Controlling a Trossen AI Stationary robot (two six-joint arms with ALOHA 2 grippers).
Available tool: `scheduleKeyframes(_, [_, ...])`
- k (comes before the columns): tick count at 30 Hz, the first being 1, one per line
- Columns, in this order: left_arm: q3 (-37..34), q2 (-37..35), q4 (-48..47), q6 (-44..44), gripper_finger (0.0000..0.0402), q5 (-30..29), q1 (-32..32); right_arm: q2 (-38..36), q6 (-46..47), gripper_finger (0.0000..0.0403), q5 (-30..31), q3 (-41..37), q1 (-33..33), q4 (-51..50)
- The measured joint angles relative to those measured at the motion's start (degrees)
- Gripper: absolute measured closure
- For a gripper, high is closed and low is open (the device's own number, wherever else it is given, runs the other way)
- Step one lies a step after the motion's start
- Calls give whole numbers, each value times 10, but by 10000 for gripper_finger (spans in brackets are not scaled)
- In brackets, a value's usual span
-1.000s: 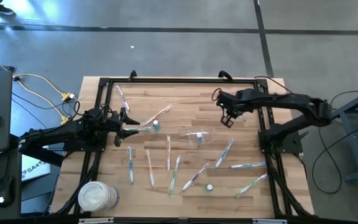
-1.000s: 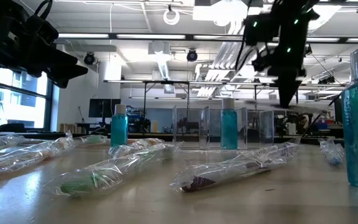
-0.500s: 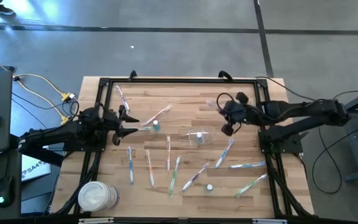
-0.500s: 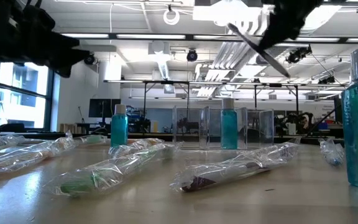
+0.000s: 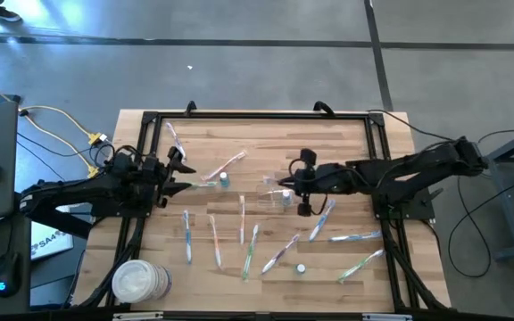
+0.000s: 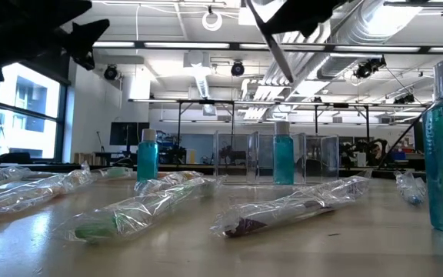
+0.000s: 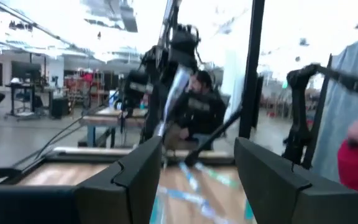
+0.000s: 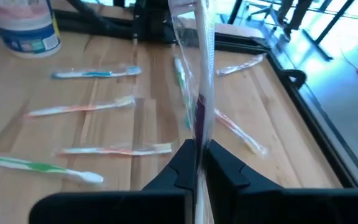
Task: Pick & Place toothbrushing station
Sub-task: Put the top right violet toothbrush into the wire organizer
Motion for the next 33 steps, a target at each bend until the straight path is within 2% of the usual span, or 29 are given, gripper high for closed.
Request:
scheduleKeyframes(4, [0,75,130,-13,199,-32,-39,19,-13,396,-1,0,0,31])
scheduleKeyframes(8, [16,175,218,55,199,-98,-107,25,-18,397,-1,0,0,51])
scheduleKeyframes(12, [79,289,215,131,199,-161,-166,25,-21,396,-2,0,0,63])
scheduleKeyframes(15, [135,385,212,171,199,-168,-193,25,-21,397,-9,0,0,75])
scheduleKeyframes(17, [177,445,214,196,199,-168,-200,30,-21,397,-35,0,0,89])
scheduleKeyframes(22, [273,555,207,201,199,-170,-201,56,-19,397,-62,-1,0,110])
scheduleKeyframes(27, [338,613,181,202,199,-172,-201,64,-22,396,-60,0,0,116])
scheduleKeyframes(33, [371,629,149,202,199,-183,-201,64,-33,396,-61,0,0,124])
